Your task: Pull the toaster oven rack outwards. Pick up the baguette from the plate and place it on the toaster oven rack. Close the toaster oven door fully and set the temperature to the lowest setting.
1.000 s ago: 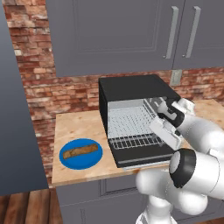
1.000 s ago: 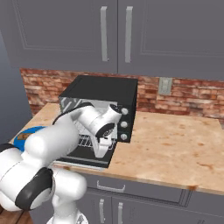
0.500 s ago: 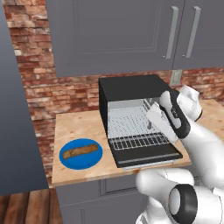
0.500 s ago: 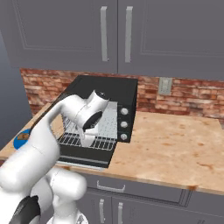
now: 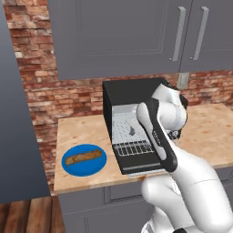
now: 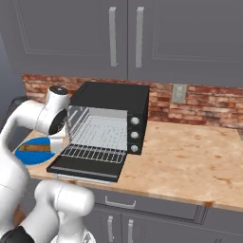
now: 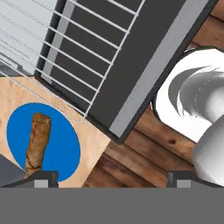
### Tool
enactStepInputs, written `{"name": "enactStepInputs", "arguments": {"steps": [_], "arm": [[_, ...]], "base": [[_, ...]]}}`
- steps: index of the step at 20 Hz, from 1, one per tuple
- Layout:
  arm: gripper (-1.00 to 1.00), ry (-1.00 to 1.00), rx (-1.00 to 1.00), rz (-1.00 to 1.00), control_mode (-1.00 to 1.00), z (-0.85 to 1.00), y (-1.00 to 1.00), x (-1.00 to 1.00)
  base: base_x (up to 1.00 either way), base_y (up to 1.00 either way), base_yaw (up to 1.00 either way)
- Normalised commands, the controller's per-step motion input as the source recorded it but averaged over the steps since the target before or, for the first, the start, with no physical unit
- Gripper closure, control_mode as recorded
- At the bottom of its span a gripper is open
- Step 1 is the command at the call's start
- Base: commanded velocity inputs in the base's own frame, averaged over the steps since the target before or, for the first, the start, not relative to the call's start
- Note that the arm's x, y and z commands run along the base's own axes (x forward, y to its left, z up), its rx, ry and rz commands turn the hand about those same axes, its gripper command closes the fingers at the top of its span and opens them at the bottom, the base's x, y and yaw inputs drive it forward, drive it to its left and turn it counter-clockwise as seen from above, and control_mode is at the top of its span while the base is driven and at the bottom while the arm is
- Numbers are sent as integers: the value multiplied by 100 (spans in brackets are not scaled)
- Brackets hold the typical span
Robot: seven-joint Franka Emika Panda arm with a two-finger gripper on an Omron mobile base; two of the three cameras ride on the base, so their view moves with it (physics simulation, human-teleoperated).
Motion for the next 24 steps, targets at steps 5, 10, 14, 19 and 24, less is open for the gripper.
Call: {"name": "enactStepInputs", "arguments": {"steps": [5,10,14,19,24], "arm": [[-100,8,-10,-13,-100,0,100,0],[-100,4,-9,-23,-100,-2,100,6],[-100,0,-13,-35,-100,-12,91,39],[-100,0,-14,-31,-100,-15,48,55],[-100,4,-10,-21,-100,-21,7,41]], "base": [[0,0,0],[0,0,0],[0,0,0],[0,0,0],[0,0,0]]}}
